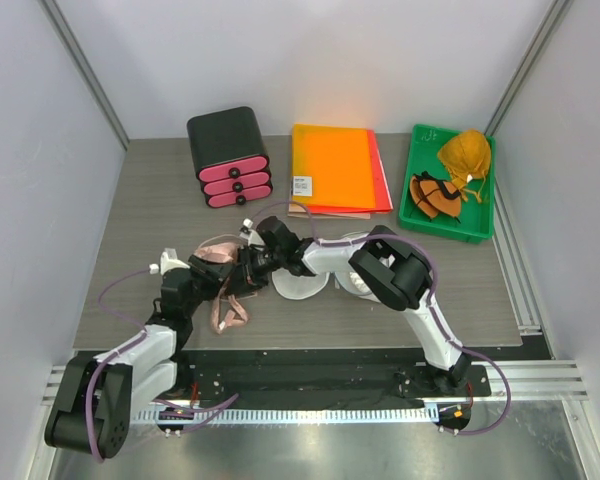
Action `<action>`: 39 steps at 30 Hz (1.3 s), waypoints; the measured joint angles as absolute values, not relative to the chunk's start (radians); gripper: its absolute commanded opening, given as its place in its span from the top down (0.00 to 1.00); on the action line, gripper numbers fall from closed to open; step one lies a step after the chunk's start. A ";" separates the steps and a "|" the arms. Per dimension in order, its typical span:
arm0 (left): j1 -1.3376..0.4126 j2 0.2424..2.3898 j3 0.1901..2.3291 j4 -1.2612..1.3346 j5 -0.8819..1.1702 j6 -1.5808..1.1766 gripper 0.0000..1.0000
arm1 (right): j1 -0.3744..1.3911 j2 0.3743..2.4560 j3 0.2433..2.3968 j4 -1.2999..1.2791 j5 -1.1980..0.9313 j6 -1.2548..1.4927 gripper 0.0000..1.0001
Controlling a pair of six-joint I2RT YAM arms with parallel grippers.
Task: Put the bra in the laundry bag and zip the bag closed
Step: Adjust the bra at the center of the board.
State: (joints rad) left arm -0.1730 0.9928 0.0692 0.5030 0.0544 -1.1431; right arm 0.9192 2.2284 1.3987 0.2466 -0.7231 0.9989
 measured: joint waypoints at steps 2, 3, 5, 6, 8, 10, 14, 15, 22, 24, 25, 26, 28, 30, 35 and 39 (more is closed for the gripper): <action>-0.175 0.992 0.070 0.505 0.054 -1.146 0.70 | 0.919 2.217 1.396 0.190 -0.706 0.956 0.52; -0.175 0.989 0.072 0.503 0.054 -1.143 0.71 | 0.919 2.201 1.391 0.147 -0.686 0.920 0.48; -0.175 0.980 0.077 0.496 0.055 -1.142 0.78 | 0.914 2.161 1.370 0.077 -0.654 0.863 0.38; -0.176 0.974 0.080 0.496 0.055 -1.141 0.81 | 0.908 2.124 1.350 0.027 -0.633 0.826 0.36; -0.176 0.958 0.081 0.495 0.057 -1.142 0.88 | 0.893 2.051 1.311 -0.036 -0.611 0.775 0.31; -0.176 0.945 0.082 0.489 0.062 -1.140 0.90 | 0.863 1.974 1.269 -0.074 -0.601 0.735 0.27; -0.176 0.898 0.086 0.458 0.083 -1.136 0.97 | 0.754 1.850 1.226 -0.116 -0.594 0.673 0.16; -0.176 0.884 0.090 0.450 0.091 -1.135 0.99 | 0.731 1.839 1.226 -0.115 -0.594 0.661 0.14; -0.176 0.804 0.120 0.475 0.154 -1.135 1.00 | 0.691 1.824 1.219 -0.045 -0.615 0.682 0.02; -0.176 0.790 0.120 0.490 0.170 -1.139 1.00 | 0.699 1.824 1.194 0.055 -0.636 0.734 0.00; -0.176 0.783 0.120 0.500 0.181 -1.141 1.00 | 0.700 1.825 1.180 0.099 -0.643 0.764 0.00; -0.176 0.777 0.120 0.512 0.190 -1.143 1.00 | 0.704 1.825 1.153 0.172 -0.651 0.808 0.00; -0.176 0.769 0.120 0.539 0.207 -1.145 1.00 | 0.707 1.826 1.114 0.278 -0.656 0.878 0.00; -0.176 0.765 0.120 0.571 0.218 -1.150 1.00 | 0.709 1.826 1.088 0.345 -0.654 0.923 0.00; -0.176 0.763 0.119 0.644 0.254 -1.192 1.00 | 0.723 1.827 1.050 0.500 -0.640 1.011 0.00; -0.176 0.764 0.114 0.702 0.280 -1.235 1.00 | 0.744 1.844 1.044 0.608 -0.624 1.066 0.00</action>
State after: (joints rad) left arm -0.1757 0.7635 0.1143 0.7025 0.2798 -1.2350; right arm 0.7441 1.8439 1.0443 0.6083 -0.6243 1.0664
